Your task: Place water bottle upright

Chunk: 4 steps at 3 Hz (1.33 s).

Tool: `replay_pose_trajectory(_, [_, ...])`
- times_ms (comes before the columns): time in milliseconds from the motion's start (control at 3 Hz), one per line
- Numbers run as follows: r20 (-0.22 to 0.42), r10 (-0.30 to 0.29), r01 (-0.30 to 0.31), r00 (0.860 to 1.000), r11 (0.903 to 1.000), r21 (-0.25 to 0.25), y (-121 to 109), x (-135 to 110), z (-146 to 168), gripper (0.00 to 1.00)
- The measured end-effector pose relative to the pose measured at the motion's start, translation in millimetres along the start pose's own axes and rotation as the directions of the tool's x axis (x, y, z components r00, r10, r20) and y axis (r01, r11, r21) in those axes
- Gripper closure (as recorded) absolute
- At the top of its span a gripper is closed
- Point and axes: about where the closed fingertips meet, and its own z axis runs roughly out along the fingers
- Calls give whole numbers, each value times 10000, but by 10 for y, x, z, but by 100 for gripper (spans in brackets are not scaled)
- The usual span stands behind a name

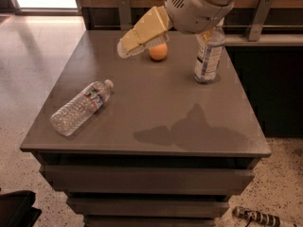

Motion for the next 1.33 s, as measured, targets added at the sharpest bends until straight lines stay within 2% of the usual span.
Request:
replay_pose_trajectory(333, [-667, 240, -193, 9975, 9974, 698, 336, -72, 284, 0])
replay_pose_trajectory(667, [-1130, 922, -756, 9893, 9868, 1431, 553, -101, 642, 0])
replay_pose_trajectory(1000, [-1659, 1973, -1598, 9662, 9634, 2153, 678, -84, 1051, 0])
replay_pose_trajectory(1333, [-1982, 3081, -2488, 9305, 9286, 2754, 784, -102, 1429, 0])
